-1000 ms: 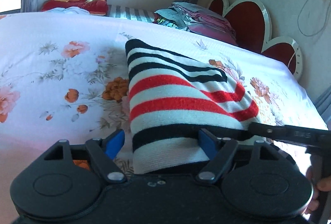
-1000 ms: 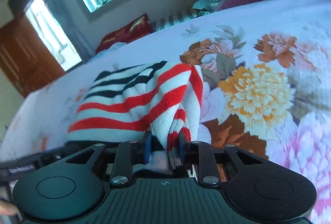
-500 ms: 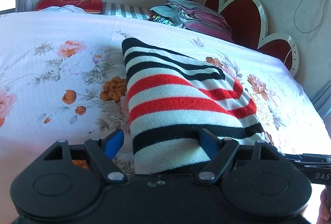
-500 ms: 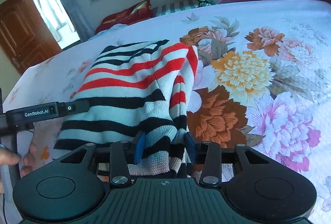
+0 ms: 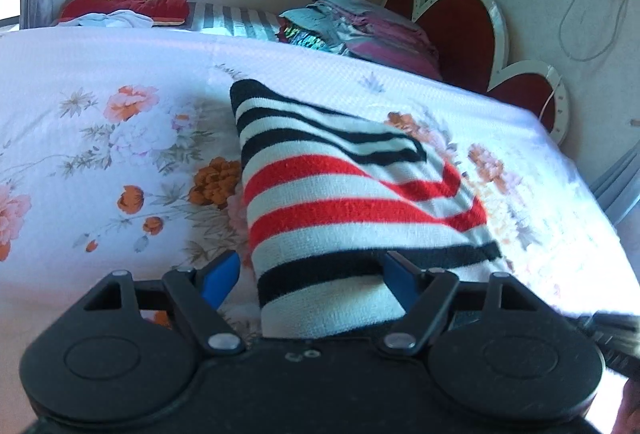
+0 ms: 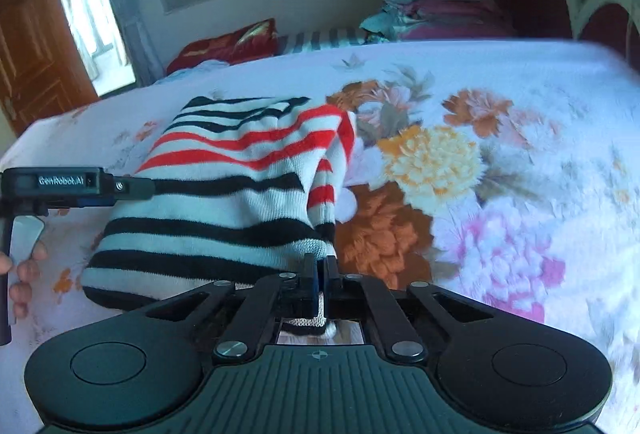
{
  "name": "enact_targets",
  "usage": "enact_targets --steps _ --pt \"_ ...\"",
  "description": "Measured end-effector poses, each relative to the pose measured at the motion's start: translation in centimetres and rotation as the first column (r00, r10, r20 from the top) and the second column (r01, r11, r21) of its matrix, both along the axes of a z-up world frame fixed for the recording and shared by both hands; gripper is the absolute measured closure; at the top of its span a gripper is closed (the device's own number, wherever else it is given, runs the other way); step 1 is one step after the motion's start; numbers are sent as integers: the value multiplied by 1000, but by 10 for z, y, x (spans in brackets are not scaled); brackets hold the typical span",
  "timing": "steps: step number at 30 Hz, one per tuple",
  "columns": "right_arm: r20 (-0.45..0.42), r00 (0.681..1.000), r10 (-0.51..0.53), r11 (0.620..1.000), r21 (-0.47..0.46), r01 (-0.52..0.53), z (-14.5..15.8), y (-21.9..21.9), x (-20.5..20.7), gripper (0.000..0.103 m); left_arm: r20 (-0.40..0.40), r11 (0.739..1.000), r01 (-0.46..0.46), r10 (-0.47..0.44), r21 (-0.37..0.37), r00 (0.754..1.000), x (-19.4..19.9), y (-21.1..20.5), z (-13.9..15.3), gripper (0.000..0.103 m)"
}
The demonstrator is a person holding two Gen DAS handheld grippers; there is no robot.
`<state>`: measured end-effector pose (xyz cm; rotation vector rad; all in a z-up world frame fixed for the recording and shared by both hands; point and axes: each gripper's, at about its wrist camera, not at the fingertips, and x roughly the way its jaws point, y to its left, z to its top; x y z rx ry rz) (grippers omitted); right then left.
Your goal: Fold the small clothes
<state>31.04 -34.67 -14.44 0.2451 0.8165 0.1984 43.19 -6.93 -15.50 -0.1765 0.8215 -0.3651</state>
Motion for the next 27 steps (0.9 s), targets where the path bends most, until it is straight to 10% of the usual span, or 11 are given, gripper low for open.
enact_targets --steps 7,11,23,27 --pt "-8 1000 9 996 89 -8 6 -13 8 96 -16 998 -56 55 -20 998 17 10 -2 26" --pt "21 999 -31 990 140 27 20 -25 30 51 -17 997 -74 73 -19 997 24 13 1 26" --pt "-99 993 -59 951 297 86 -16 -27 159 52 -15 994 -109 109 -15 994 58 7 -4 24" --pt "-116 991 -71 934 341 107 -23 -31 181 73 -2 993 -116 116 -6 993 72 3 -6 24"
